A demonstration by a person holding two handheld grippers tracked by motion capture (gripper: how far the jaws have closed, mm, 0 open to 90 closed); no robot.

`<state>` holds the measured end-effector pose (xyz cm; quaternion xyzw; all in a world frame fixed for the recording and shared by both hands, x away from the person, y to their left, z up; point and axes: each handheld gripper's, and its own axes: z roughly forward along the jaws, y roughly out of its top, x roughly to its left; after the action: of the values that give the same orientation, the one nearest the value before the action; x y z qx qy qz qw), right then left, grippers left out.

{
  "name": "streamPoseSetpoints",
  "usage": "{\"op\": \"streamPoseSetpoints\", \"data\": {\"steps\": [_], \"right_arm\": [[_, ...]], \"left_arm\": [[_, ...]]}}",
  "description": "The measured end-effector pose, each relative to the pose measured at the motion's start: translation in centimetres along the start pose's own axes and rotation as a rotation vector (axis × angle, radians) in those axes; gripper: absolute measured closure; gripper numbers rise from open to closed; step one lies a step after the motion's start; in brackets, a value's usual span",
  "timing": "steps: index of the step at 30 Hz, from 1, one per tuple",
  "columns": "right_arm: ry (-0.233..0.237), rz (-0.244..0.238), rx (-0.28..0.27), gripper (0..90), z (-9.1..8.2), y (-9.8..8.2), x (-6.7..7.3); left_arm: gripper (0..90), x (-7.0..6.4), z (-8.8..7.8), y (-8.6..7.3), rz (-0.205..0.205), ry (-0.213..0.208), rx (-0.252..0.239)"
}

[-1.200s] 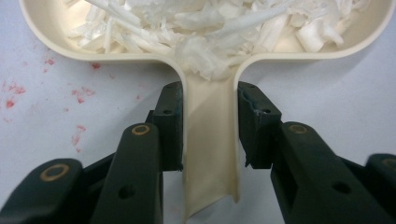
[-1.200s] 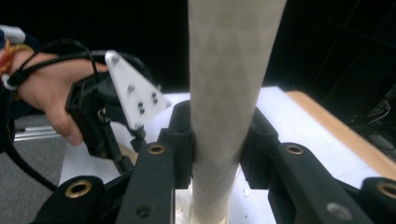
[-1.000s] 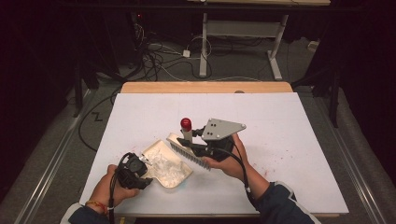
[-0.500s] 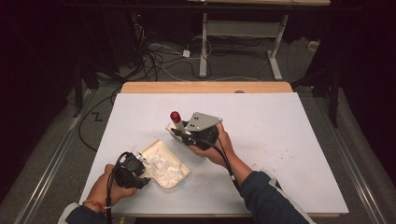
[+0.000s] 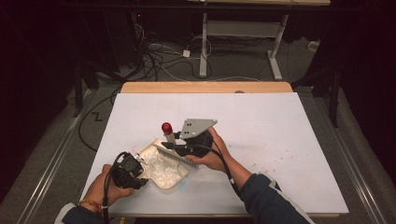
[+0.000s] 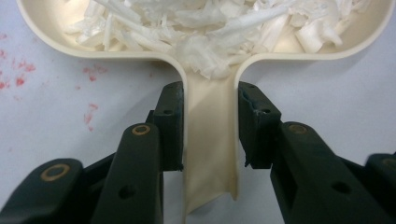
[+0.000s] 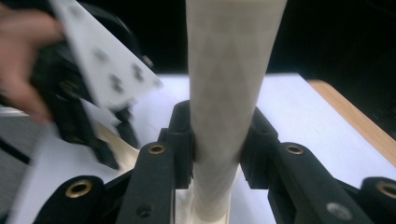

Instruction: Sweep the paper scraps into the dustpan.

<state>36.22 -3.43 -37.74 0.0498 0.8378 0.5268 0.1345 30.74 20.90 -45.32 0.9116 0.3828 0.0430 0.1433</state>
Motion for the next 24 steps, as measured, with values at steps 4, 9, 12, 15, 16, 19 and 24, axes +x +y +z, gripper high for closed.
{"op": "streamPoseSetpoints", "data": {"steps": [4,9,12,15,16,19,24], "right_arm": [[-0.013,-0.006,-0.048,70.2,-2.1,0.6,0.2],[-0.032,-0.024,-0.065,70.1,-3.6,1.0,0.5],[-0.060,-0.025,-0.029,70.1,-3.7,0.6,0.6],[-0.096,-0.034,0.037,70.1,-3.7,-0.3,0.8],[-0.100,-0.026,0.064,70.1,-3.6,-0.7,0.8],[-0.102,-0.013,0.131,70.1,-3.3,-1.4,1.1],[-0.103,-0.020,0.161,70.1,-2.9,-1.4,2.0]], "left_arm": [[62.8,0.2,-0.1,-0.4,-0.010,-0.009,0.000],[62.8,0.2,-0.1,-0.4,-0.010,-0.005,0.001],[62.8,0.1,-0.1,-0.5,-0.016,-0.008,0.000],[62.8,0.1,-0.2,-0.5,0.002,-0.009,0.016],[62.8,0.0,-0.2,-0.5,-0.001,-0.011,0.020],[62.8,-0.3,-0.3,-0.5,0.020,0.000,0.042],[62.9,-0.5,-0.8,-0.5,0.020,-0.016,0.053]]}}
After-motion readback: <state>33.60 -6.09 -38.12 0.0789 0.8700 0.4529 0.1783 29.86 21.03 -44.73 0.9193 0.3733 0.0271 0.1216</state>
